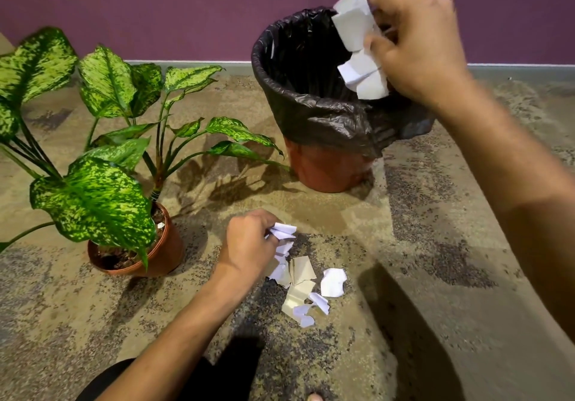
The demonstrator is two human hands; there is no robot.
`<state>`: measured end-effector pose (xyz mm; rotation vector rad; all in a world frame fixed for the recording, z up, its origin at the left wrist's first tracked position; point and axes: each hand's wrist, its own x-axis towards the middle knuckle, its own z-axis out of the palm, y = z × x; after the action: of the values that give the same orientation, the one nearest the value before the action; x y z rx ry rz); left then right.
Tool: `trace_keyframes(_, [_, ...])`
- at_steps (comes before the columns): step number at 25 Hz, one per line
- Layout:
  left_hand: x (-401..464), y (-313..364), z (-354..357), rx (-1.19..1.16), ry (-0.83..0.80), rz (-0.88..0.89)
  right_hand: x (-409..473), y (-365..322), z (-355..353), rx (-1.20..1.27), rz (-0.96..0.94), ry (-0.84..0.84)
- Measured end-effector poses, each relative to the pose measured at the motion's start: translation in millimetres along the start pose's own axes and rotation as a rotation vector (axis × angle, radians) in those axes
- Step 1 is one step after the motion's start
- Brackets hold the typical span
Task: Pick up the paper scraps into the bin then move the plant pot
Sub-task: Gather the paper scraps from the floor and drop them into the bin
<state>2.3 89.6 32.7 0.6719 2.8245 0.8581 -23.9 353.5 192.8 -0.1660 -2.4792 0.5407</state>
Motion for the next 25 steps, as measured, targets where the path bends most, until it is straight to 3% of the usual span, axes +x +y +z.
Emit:
trace_keyframes(5, [6,36,-24,-0.132,0.102,0.143,-3,21,14,-0.027,0.047,-0.105])
trace_keyframes(12, [37,96,-65,-0.370,0.267,0.232,-58,18,-2,0.234,0.016,0.143])
trace_keyframes(16, [83,137,-84,-0.314,0.415,0.319,-117,8,10,0.342,-0.033,0.188])
trace_keyframes(19, [126,157,-91,-0.160,0.468,0.315,-158,5,36,0.443,0.010,0.061])
trace_keyframes(25, [157,159,-86,-0.095,0.173,0.307,-214,22,75,0.205,0.156,-0.335])
